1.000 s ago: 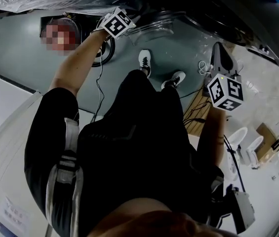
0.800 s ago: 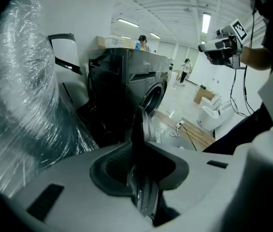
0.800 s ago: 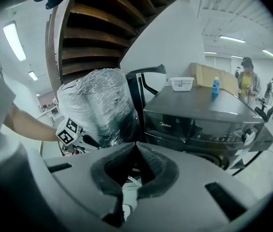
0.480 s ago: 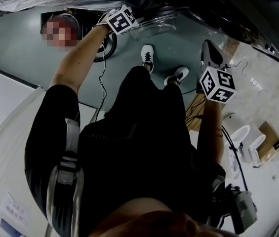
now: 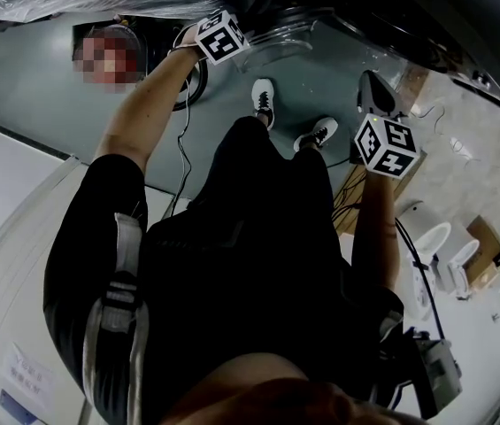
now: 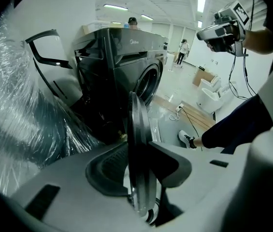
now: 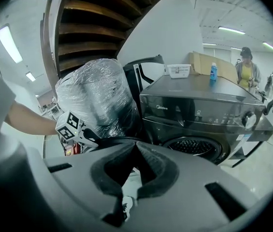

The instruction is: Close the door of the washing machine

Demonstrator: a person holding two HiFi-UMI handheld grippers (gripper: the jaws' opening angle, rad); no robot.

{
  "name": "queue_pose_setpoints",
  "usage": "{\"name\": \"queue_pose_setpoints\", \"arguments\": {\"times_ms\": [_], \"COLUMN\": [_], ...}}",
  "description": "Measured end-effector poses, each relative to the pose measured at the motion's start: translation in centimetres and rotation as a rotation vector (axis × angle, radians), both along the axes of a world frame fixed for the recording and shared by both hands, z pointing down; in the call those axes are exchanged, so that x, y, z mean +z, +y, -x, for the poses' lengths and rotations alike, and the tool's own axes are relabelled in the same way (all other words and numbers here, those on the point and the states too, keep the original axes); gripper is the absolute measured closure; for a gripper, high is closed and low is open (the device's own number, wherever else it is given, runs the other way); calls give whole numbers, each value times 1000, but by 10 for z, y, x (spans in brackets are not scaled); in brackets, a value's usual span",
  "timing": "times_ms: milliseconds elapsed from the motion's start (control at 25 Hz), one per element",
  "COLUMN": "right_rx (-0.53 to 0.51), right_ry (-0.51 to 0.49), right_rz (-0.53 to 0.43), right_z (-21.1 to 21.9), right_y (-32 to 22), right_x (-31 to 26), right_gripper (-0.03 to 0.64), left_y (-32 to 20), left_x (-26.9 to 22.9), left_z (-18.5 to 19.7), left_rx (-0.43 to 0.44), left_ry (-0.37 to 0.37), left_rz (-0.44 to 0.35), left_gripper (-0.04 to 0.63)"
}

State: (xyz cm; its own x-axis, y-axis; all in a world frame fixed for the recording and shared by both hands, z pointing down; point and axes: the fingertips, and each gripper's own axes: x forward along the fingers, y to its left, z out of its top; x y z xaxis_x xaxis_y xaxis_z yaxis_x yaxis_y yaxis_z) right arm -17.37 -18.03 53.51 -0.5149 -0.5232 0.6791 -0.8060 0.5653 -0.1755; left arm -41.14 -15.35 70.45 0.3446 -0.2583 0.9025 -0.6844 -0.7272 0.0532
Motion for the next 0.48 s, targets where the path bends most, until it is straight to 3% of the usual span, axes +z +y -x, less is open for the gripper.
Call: {"name": "queue_pose_setpoints", "arguments": {"times_ms": [480], "right_rx": [30], "right_ry": [14], "right_rz": [26], "right_z": [-46], "right_y": [22], "right_x": [11], "right_gripper": [612], "left_y": [28], "left_x": [0], "left_z": [-36], "left_rx": [-75], "left_ry": [-32], "left_rz": [11], "left_gripper": [480]}}
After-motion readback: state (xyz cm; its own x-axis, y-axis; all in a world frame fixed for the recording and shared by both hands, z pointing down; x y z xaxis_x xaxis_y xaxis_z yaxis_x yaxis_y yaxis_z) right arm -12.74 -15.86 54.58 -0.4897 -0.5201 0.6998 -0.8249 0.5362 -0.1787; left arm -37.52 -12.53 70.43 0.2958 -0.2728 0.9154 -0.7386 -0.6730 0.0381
